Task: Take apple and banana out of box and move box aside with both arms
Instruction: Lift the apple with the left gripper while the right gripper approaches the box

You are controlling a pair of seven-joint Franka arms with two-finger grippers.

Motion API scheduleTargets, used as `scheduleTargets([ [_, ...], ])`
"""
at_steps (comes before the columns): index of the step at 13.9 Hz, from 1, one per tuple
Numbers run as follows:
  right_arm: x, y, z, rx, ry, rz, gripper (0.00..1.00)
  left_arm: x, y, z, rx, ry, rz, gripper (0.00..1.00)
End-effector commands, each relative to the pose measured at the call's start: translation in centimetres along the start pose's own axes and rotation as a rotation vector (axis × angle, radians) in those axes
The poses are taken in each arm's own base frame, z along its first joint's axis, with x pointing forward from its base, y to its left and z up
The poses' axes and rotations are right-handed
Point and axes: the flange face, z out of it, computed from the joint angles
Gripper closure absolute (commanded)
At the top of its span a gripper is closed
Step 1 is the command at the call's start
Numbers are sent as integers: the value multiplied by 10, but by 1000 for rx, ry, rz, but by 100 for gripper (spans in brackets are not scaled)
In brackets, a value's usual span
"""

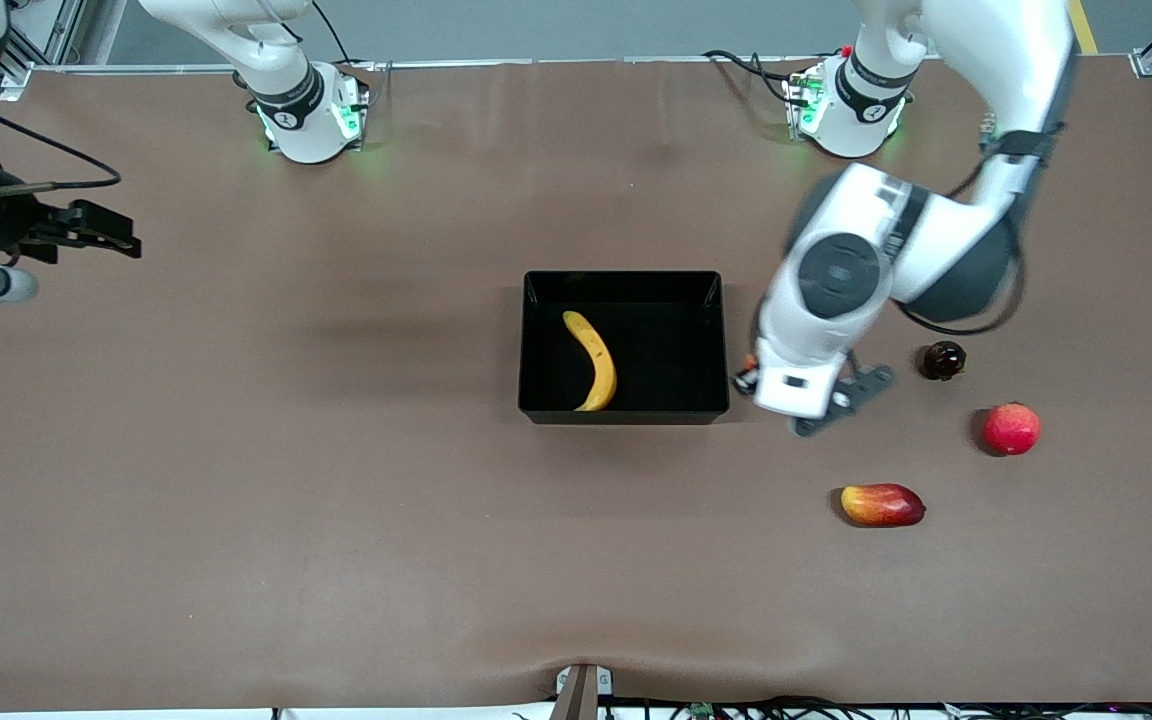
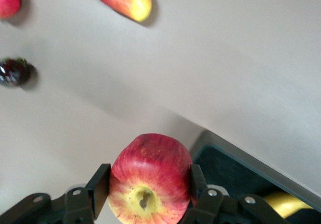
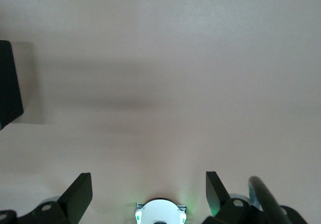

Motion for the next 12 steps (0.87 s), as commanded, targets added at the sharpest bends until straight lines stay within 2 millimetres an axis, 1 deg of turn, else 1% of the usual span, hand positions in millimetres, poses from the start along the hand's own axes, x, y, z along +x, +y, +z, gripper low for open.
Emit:
scheduleTargets([
  [1, 8, -27, 11, 59, -12, 15, 0, 35, -31, 5, 2, -14, 71, 100],
  [2, 15, -36, 19, 80, -22, 23, 0, 51, -41, 18, 13, -23, 90, 100],
  [3, 20, -54, 24, 93, -16, 14, 0, 65, -52, 26, 15, -29, 109, 100],
  [4, 26, -70, 31, 91, -11, 9, 0, 84, -66, 33, 0, -28, 132, 100],
  [5, 33, -94, 43, 84, -13, -7, 0, 102, -80, 41, -17, -22, 148, 100],
  [7, 43, -140, 70, 68, -9, -34, 0, 124, -98, 61, -27, -33, 172, 100],
  [8, 45, -153, 78, 61, -21, -51, 0, 133, -107, 64, -35, -27, 172, 100],
  [9, 47, -154, 84, 58, -32, -52, 0, 144, -119, 69, -43, -26, 176, 100],
  [10, 48, -151, 85, 59, -33, -47, 0, 153, -128, 73, -53, -18, 184, 100],
  [11, 48, -152, 85, 58, -33, -47, 0, 159, -131, 78, -63, -9, 194, 100],
  [12, 47, -152, 85, 58, -35, -47, 0, 163, -131, 88, -73, -4, 200, 100],
])
